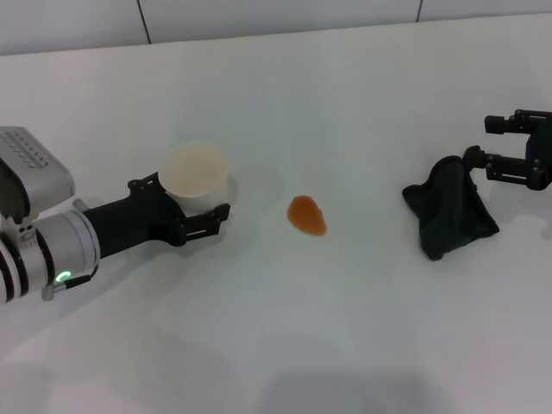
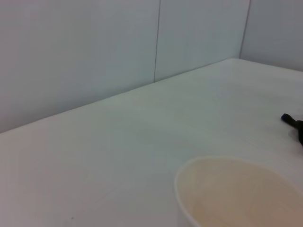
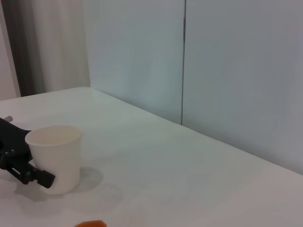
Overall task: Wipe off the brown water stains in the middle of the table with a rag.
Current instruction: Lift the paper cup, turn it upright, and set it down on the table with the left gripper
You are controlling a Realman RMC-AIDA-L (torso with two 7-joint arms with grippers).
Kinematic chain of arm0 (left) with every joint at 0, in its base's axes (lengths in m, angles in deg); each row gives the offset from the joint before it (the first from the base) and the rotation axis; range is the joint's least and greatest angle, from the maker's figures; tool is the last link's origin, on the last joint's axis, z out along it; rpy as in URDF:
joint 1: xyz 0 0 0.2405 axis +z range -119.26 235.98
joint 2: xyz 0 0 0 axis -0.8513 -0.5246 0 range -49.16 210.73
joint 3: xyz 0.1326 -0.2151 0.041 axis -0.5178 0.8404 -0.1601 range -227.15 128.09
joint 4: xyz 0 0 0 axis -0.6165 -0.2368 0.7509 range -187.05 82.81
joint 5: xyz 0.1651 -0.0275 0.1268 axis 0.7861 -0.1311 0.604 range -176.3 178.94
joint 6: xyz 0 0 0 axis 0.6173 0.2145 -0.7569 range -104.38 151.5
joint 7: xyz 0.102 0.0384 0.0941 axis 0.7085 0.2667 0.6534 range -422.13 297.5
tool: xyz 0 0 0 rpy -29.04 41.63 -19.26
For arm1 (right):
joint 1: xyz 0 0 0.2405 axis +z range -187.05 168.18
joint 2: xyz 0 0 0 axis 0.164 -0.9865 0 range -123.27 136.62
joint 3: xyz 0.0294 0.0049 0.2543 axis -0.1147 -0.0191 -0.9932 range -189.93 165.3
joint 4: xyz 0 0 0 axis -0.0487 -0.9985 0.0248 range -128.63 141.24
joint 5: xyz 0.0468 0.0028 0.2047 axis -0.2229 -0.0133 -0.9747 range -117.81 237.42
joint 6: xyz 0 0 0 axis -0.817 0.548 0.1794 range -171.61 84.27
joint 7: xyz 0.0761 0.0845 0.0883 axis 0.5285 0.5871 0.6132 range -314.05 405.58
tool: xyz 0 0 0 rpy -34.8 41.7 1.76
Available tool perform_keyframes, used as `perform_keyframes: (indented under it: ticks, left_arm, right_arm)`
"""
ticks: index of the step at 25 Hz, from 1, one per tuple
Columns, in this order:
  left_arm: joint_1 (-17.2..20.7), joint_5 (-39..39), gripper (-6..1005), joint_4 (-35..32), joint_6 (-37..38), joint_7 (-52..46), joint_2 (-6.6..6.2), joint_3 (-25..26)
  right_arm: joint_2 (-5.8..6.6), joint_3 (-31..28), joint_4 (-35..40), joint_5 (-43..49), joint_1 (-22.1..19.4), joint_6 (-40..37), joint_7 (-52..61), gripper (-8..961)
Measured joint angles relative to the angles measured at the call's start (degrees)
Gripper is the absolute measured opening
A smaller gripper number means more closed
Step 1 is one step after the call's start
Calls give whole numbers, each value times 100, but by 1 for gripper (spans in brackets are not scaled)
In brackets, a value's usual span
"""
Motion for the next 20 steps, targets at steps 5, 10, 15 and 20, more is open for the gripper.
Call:
perform_keyframes:
  ticks: [5, 10, 15, 20]
  left_arm:
    - [-43, 20, 870, 2, 7, -111, 0, 0]
    - [-61, 32, 868, 73, 28, -235, 0, 0]
    - [-61, 39, 869, 93, 40, -320, -4, 0]
    - [-82, 131, 870, 184, 185, -489, -26, -4]
  right_arm:
    - [0, 0, -12, -5, 0, -10, 0, 612]
    - [0, 0, -10, -6, 0, -14, 0, 612]
    - [0, 0, -8, -49, 0, -18, 0, 612]
    - [0, 0, -11, -66, 0, -18, 0, 612]
